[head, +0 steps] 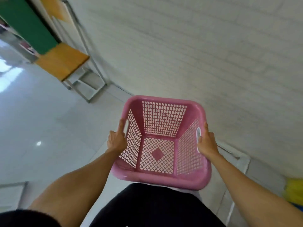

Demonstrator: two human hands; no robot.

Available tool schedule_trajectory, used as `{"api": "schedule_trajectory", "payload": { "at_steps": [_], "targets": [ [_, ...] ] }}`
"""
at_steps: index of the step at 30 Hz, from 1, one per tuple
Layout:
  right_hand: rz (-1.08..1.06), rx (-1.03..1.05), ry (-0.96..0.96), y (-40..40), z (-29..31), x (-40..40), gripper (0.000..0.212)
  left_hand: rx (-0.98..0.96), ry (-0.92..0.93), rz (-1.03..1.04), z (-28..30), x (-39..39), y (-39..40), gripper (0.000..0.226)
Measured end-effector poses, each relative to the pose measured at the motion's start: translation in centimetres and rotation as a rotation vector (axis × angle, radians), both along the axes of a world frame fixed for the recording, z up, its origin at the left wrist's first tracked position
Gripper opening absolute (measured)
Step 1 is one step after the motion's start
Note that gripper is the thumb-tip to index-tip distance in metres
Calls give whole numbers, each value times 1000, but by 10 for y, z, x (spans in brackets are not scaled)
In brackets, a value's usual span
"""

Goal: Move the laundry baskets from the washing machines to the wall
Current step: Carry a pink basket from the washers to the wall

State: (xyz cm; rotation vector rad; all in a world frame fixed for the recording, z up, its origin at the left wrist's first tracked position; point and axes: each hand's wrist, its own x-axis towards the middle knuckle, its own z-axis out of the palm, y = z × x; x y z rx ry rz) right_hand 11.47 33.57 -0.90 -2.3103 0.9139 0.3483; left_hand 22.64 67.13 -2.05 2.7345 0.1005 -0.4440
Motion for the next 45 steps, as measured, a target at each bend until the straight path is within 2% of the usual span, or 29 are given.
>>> {"api": "schedule_trajectory", "payload": {
  "at_steps": [4, 9, 14, 23, 26, 31, 38, 43, 45],
  "targets": [
    [132, -7, -67, 70, 11, 65, 76, -39, -33, 148, 14, 12, 82, 80],
    [273, 11, -143, 131, 22, 142, 84, -66, -122, 304, 27, 46, 147, 72],
    [304, 36, -144, 192, 15, 210, 82, -62, -136, 335, 19, 111, 209, 74],
    [243, 68, -41, 257, -27, 320, 75, -126, 0, 286, 7, 240, 271, 72],
    [210, 58, -33, 275, -25, 356, 69, -135, 58, 252, 12, 288, 288, 76],
    [160, 93, 10, 293, -27, 411, 80, -148, 100, 202, 11, 367, 312, 78],
    [27, 74, 31, 333, -50, 471, 80, -77, 75, -38, -5, 485, 333, 75],
    [-142, -14, 52, 368, -81, 505, 80, -139, 260, -293, -25, 575, 361, 100],
    [-195, -23, 46, 380, -98, 512, 84, -137, 270, -382, -36, 601, 366, 104]
  ]
}}
